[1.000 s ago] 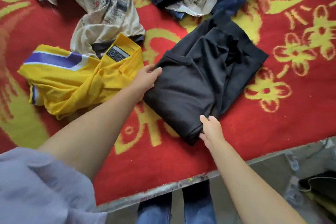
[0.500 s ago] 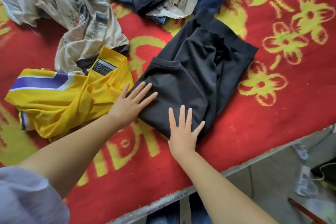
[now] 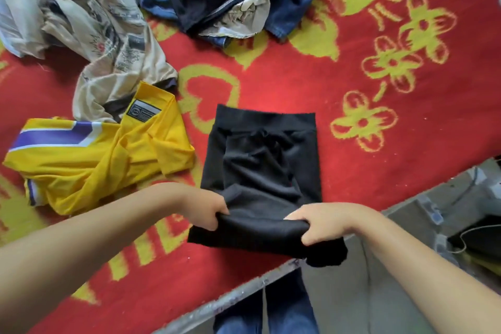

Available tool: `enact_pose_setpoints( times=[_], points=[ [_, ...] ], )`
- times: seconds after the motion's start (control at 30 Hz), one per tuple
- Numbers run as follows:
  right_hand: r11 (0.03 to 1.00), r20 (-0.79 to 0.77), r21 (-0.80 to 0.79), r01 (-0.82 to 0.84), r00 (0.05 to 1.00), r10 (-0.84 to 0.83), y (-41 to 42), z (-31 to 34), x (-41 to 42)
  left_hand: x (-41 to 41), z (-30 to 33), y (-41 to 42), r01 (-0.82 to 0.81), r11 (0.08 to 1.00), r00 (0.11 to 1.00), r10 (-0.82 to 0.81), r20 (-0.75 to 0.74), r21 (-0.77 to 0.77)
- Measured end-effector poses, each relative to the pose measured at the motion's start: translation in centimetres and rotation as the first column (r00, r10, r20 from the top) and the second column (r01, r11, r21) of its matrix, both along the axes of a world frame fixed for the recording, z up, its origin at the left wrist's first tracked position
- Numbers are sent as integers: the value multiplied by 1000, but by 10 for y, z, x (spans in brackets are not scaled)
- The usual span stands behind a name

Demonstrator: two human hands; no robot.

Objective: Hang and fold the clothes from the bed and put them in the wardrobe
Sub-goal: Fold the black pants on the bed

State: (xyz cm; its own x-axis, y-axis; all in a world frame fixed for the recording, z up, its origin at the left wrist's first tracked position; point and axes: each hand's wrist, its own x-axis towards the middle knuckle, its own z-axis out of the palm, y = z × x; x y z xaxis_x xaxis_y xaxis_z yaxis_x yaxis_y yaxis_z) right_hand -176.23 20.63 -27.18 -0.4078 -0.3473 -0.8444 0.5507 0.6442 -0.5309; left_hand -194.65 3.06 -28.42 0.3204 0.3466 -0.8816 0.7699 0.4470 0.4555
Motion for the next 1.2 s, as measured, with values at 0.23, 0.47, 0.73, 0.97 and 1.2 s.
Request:
enact_pose_setpoints(
  times=[0.23,0.47,0.73,0.97,1.2],
  points=[
    [803,-383,145,578,781,-493,94,-29,-43,-81,-25,29,-895,445,434,886,164,-36],
    [120,-486,161,980,185,-854,61,-93,-42,-34,-95,52,-817,-189,-215,976,17,544],
    [180,-604,398,900,404,-687,51,-124,-35,-21,-127,49,-570,142,-39,979,-200,809],
    [399,-811,411,820,529,-252,37,-89,0,-5,-106,29,-288,310,147,949,-278,906],
    [593,-488,748,298,852,187,-37,-104,22,79,-109,-9,207,735,672,373,-640,646]
  ],
)
